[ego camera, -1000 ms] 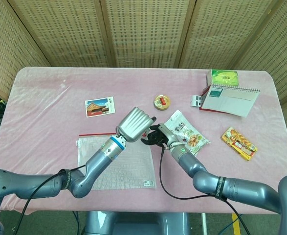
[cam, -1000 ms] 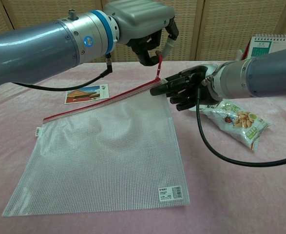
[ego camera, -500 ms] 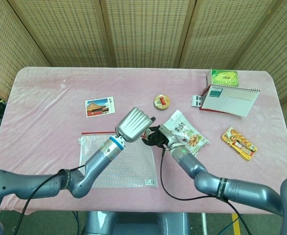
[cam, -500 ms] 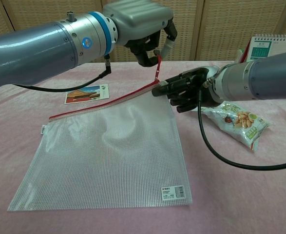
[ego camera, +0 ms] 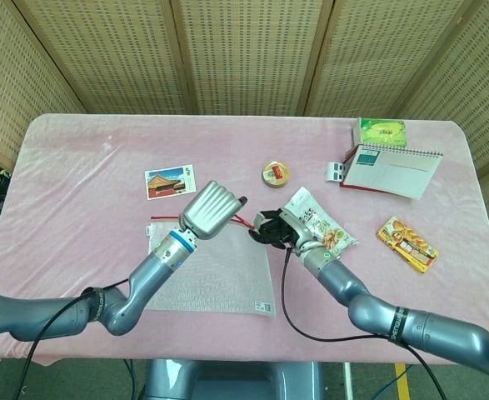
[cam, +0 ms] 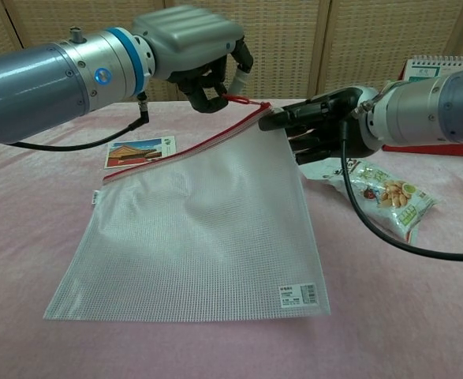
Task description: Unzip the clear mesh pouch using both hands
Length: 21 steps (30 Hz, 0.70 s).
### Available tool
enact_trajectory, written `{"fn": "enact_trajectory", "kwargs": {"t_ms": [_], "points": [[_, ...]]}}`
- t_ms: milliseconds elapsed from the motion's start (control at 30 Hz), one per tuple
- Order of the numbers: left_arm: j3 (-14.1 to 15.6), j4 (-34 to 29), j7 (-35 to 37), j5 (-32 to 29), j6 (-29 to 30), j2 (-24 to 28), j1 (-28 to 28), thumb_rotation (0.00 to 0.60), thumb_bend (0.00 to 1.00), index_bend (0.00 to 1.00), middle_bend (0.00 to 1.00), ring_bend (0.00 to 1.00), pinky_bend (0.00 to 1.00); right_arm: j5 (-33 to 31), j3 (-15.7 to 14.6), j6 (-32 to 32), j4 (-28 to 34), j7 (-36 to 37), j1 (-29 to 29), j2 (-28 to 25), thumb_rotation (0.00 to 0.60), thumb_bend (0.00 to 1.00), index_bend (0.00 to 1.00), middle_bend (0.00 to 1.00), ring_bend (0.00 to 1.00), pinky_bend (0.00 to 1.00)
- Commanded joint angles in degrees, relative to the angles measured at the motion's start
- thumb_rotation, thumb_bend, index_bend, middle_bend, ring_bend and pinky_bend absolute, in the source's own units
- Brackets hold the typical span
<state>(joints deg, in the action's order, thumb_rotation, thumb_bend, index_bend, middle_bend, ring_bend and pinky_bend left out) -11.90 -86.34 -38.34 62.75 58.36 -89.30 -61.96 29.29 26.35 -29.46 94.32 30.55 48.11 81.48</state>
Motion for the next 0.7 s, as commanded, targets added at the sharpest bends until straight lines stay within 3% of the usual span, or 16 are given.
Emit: {"fn": "enact_trajectory", "kwargs": {"t_ms": [33, 367, 700], "points": [[0.3, 0.5, 0.8, 0.2, -0.1, 0.5, 0.6, 0.6, 0.52, 0.85, 0.93, 0.85, 1.0, 1.5, 1.3, 1.3, 0.5, 1.4, -1.2, -0.6, 0.6, 0.94, 0.84, 0.97, 0.94, 1.0], [1.1, 3.6, 5.8, 2.3, -1.7, 1.3, 1.9, 0.6, 0.52, 0.85, 0.93, 0.85, 1.0, 5.4, 5.9, 7.1, 0.9, 6.9, -4.4, -1.7, 0.6, 0.98, 0.87, 0.97, 0.94, 1.0], [1.2, 4.2, 6.4, 2.0, -2.1, 3.3, 3.3, 0.6, 0.52, 0.85, 0.93, 0.85, 1.0, 9.1, 10.9, 10.7, 1.3, 11.3, -8.3, -3.9, 0.6, 0.99, 0.87, 0.97, 0.94, 1.0]]}}
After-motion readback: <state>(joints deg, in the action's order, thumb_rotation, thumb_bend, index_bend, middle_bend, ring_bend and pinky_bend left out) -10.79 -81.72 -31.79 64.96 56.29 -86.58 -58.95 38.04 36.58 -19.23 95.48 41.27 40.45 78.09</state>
